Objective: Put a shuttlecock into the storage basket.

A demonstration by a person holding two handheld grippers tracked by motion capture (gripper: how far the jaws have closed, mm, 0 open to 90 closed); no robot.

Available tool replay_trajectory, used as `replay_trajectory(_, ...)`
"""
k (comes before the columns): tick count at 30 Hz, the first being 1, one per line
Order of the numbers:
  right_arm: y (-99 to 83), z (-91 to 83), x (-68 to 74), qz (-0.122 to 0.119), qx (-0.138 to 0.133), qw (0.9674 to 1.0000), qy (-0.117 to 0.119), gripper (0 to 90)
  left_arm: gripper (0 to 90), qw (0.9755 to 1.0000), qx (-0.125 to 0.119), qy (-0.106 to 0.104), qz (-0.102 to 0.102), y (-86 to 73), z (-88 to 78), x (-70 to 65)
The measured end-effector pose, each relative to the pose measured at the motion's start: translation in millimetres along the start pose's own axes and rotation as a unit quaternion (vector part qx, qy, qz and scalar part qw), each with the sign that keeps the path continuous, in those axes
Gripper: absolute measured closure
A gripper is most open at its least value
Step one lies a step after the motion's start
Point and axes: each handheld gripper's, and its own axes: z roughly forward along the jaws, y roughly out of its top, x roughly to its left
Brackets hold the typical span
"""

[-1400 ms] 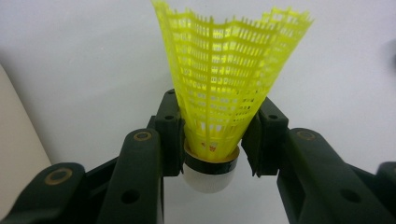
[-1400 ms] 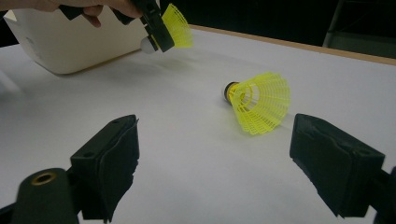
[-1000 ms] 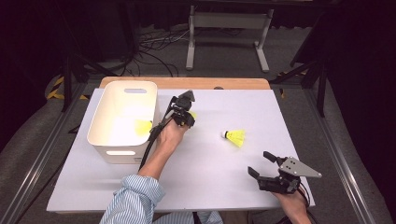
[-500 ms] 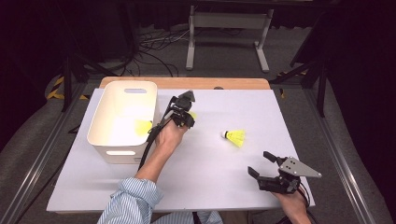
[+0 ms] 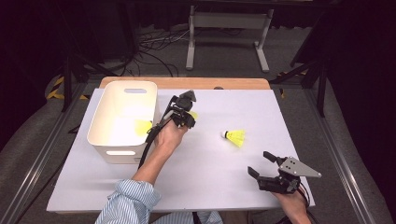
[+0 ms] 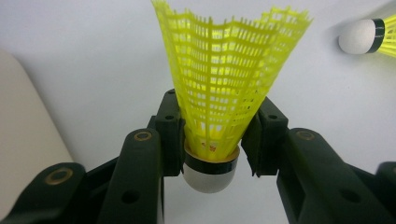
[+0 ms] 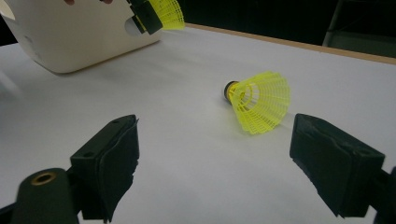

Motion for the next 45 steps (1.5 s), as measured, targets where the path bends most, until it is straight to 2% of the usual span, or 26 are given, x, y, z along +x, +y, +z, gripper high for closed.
replay_trajectory(25,0.1,0.2,0.1,0.0,0.0,1.0,0.0,16.3,63.5,0.9997,-0.017,-0.011,0.013,-1.8,-31.1,2.1)
replay_trajectory(30,0.0,0.1,0.0,0.0,0.0,1.0,-0.001,16.3,63.5,0.9997,-0.02,-0.008,0.015,-2.4,-40.3,6.2)
replay_trajectory(45,-0.1,0.6,-0.5,0.002,0.003,1.0,-0.002,16.1,63.4,0.9995,-0.027,-0.009,0.014,-6.3,-52.8,17.1)
